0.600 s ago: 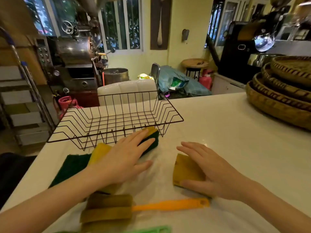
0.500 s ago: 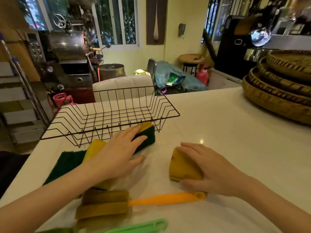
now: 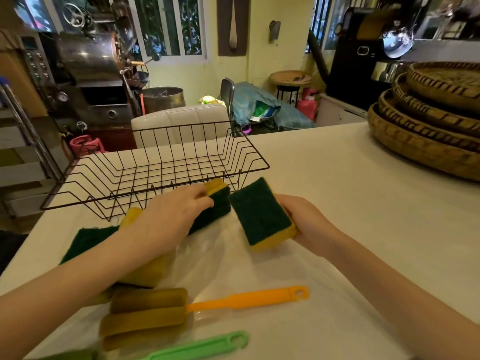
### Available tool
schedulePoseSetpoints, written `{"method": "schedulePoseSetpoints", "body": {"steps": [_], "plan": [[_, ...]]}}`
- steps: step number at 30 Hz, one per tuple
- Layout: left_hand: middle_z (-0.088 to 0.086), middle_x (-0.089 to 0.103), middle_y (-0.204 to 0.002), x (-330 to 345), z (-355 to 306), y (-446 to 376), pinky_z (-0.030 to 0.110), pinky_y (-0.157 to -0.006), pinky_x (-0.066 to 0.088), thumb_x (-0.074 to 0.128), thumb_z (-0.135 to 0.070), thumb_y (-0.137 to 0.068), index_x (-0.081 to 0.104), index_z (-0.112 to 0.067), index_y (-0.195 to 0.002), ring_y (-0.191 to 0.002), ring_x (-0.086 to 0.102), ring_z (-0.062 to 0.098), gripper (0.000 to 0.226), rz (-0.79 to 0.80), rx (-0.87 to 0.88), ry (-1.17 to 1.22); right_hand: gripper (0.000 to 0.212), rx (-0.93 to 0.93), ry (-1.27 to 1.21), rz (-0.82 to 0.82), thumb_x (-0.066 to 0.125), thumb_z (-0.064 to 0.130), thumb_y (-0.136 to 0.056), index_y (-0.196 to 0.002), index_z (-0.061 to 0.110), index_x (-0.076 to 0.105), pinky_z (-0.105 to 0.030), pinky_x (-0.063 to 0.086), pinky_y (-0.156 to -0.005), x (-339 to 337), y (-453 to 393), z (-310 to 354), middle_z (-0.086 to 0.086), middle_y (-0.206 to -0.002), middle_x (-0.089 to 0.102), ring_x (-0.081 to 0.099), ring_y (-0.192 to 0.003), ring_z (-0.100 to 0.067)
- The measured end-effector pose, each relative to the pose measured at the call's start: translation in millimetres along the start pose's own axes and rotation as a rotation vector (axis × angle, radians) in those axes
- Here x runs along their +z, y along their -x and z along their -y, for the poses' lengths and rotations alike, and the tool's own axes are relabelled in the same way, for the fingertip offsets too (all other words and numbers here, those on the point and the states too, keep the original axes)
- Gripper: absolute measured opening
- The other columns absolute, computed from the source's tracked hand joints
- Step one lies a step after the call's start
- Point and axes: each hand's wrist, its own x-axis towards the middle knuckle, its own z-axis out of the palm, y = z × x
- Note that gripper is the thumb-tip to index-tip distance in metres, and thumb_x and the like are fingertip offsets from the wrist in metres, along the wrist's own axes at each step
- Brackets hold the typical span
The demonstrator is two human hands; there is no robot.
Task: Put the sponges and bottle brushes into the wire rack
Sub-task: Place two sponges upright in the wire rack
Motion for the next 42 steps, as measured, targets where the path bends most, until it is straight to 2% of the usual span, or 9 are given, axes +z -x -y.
{"method": "schedulePoseSetpoints", "body": {"steps": [4, 8, 12, 18, 23, 31, 37, 40, 42], "plan": [[0.0, 0.039, -0.133, 1, -3, -3, 0.023, -0.074, 0.046, 0.05, -0.021, -0.088, 0.036, -0.028, -0.128, -0.11, 0.047, 0.016, 0.043, 0.006, 0.0, -0.051, 0.019, 0.008, -0.006, -0.031, 0.045, 0.024, -0.092, -0.097, 0.017, 0.062, -0.029, 0.052, -0.079, -1, -11, -11, -0.005, -0.101, 0.067, 0.063, -0.092, -0.017], [0.001, 0.043, -0.126, 0, -3, -6, 0.021, -0.066, 0.041, 0.053, -0.022, -0.087, 0.038, -0.029, -0.123, -0.109, 0.044, 0.016, 0.039, -0.002, -0.017, -0.086, 0.028, -0.077, 0.109, -0.104, 0.052, 0.024, -0.089, -0.115, 0.017, 0.052, -0.019, 0.053, -0.066, -8, -15, -17, -0.001, -0.091, 0.065, 0.063, -0.086, -0.011], [-0.002, 0.045, -0.122, -7, -7, -12, 0.022, -0.065, 0.033, 0.051, -0.019, -0.087, 0.044, -0.03, -0.117, -0.108, 0.042, 0.016, 0.032, 0.019, -0.053, -0.033, 0.029, -0.154, 0.24, -0.21, 0.053, 0.012, -0.088, -0.116, 0.017, 0.053, -0.011, 0.05, -0.06, -15, -18, -19, -0.001, -0.105, 0.061, 0.058, -0.089, -0.007], [-0.004, 0.056, -0.103, -28, 2, -9, 0.031, -0.083, 0.048, 0.065, -0.02, -0.077, 0.057, -0.034, -0.087, -0.098, 0.054, 0.014, 0.018, 0.144, -0.197, 0.478, 0.026, -0.246, 0.294, -0.26, 0.045, 0.022, -0.092, -0.116, 0.025, 0.054, -0.023, 0.044, -0.082, -20, -12, -14, 0.001, -0.116, 0.057, 0.054, -0.107, -0.016], [-0.006, 0.056, -0.095, -14, 5, 2, 0.023, -0.064, 0.051, 0.066, -0.021, -0.077, 0.059, -0.029, -0.086, -0.087, 0.056, 0.011, 0.014, 0.27, -0.372, 0.93, 0.03, -0.29, 0.491, -0.158, 0.049, 0.027, -0.09, -0.119, 0.029, 0.051, -0.032, 0.043, -0.097, -12, -7, -13, 0.007, -0.12, 0.051, 0.048, -0.112, -0.014], [-0.007, 0.051, -0.109, 0, -2, 12, 0.027, -0.08, 0.052, 0.06, -0.034, -0.08, 0.052, -0.032, -0.101, -0.095, 0.057, 0.009, 0.022, 0.288, -0.318, 0.727, 0.033, -0.341, 0.662, -0.094, 0.049, 0.028, -0.089, -0.122, 0.028, 0.048, -0.025, 0.031, -0.099, -11, -7, -18, 0.005, -0.13, 0.049, 0.038, -0.113, -0.006], [-0.013, 0.023, -0.135, -12, -6, 5, 0.019, -0.091, 0.038, 0.066, -0.055, -0.065, 0.041, -0.035, -0.107, -0.122, 0.028, 0.009, 0.052, 0.288, 0.01, 0.468, 0.013, -0.506, 0.782, -0.024, 0.056, 0.03, -0.085, -0.097, 0.029, 0.053, -0.025, 0.031, -0.101, -8, -2, -10, 0.006, -0.129, 0.048, 0.035, -0.115, -0.002], [-0.012, 0.003, -0.151, -9, -4, -6, 0.027, -0.105, 0.022, 0.073, -0.054, -0.058, 0.039, -0.032, -0.101, -0.137, 0.003, 0.01, 0.059, 0.397, 0.147, 0.357, 0.032, -0.39, 0.829, 0.173, 0.067, 0.04, -0.075, -0.101, 0.028, 0.051, -0.03, 0.037, -0.101, -12, 2, 2, 0.008, -0.128, 0.043, 0.037, -0.116, -0.007], [-0.007, 0.014, -0.148, -6, -2, -13, 0.021, -0.098, 0.027, 0.077, -0.049, -0.056, 0.038, -0.03, -0.1, -0.133, 0.014, 0.011, 0.061, 0.474, 0.15, 0.378, 0.052, -0.299, 0.903, 0.278, 0.077, 0.036, -0.066, -0.108, 0.029, 0.046, -0.027, 0.042, -0.096, -17, 5, 9, 0.007, -0.129, 0.039, 0.039, -0.114, -0.011]]}}
